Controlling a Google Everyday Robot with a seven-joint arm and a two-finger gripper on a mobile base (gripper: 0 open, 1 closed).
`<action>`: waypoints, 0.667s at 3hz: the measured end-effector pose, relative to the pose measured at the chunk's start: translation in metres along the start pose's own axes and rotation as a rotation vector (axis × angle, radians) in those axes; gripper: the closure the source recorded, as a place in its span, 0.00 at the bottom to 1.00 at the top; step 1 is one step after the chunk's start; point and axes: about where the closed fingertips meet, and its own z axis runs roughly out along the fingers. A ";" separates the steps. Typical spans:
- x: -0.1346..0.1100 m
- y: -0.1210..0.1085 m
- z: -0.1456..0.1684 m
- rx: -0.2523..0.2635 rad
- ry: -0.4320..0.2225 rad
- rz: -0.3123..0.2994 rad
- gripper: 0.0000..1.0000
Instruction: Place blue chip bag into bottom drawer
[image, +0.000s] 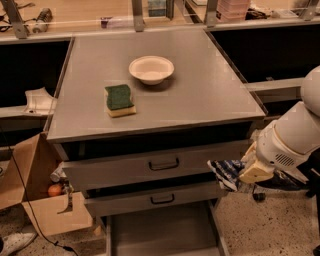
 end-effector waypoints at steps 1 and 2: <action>0.005 0.012 0.030 -0.056 -0.002 0.029 1.00; 0.014 0.026 0.077 -0.139 0.008 0.061 1.00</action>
Offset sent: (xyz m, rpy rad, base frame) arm -0.0336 0.0334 -0.1337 0.0844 0.2480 -0.0224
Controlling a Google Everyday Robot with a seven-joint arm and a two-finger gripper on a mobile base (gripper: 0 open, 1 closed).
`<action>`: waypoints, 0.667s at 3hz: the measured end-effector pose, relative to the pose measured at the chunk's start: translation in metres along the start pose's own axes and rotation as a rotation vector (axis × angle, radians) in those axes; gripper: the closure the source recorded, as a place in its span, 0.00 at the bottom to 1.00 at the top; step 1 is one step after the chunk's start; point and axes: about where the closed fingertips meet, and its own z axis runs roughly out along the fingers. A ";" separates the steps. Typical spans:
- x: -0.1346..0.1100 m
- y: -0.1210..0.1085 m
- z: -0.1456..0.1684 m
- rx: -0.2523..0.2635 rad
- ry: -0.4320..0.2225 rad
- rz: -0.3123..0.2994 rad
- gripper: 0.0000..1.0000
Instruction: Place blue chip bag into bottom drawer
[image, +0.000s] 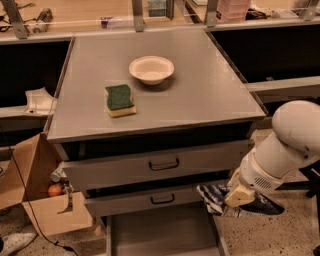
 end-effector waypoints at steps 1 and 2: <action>0.005 0.005 0.043 -0.078 0.034 0.013 1.00; 0.008 0.008 0.055 -0.097 0.036 0.026 1.00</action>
Offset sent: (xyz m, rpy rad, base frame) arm -0.0068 0.0108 -0.0347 0.0021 0.0701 0.0147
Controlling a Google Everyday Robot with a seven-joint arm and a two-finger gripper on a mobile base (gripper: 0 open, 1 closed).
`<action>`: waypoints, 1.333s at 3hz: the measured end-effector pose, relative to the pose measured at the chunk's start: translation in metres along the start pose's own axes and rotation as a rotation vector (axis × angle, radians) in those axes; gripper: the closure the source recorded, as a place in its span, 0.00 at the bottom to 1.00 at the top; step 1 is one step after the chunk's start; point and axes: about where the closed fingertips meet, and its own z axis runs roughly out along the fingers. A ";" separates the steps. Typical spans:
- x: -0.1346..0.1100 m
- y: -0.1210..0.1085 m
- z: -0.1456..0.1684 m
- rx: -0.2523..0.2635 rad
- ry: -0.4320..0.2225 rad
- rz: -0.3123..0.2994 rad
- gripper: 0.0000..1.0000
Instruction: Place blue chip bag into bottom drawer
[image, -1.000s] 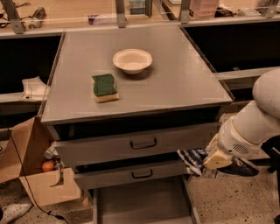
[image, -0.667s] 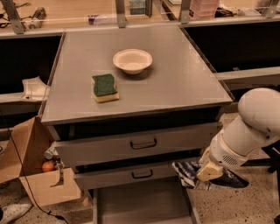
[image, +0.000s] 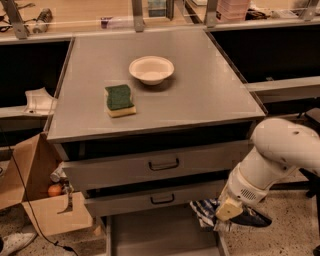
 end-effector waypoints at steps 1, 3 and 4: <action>0.013 0.007 0.068 -0.014 0.016 0.063 1.00; 0.014 -0.007 0.096 -0.008 -0.013 0.120 1.00; 0.018 -0.038 0.144 0.006 -0.036 0.210 1.00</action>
Offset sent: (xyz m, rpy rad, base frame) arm -0.0320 0.0231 -0.1165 -0.0568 0.0187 -0.0898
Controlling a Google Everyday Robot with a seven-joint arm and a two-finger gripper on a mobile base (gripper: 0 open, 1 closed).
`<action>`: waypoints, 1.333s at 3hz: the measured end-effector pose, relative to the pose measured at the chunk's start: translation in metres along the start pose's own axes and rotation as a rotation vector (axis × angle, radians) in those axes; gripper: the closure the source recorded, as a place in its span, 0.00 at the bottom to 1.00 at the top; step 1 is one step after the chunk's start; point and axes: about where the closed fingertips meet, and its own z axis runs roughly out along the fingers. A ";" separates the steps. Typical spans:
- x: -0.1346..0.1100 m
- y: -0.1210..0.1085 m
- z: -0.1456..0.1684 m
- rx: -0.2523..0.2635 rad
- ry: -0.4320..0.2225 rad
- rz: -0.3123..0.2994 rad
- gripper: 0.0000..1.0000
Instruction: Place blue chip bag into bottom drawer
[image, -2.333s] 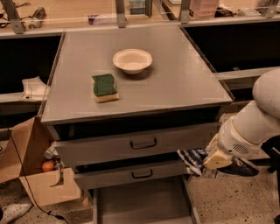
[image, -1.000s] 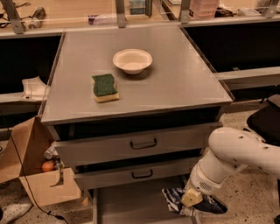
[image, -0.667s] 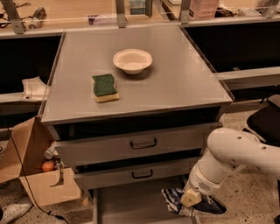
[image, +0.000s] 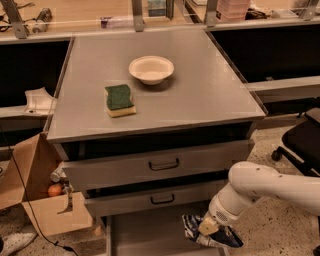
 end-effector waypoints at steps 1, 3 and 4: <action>0.000 0.000 0.000 0.000 0.000 0.000 1.00; 0.005 -0.004 0.075 -0.018 0.047 0.076 1.00; 0.005 -0.004 0.075 -0.018 0.047 0.076 1.00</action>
Offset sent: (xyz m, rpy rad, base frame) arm -0.0159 0.0314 -0.0885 -0.0340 0.0691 -0.0785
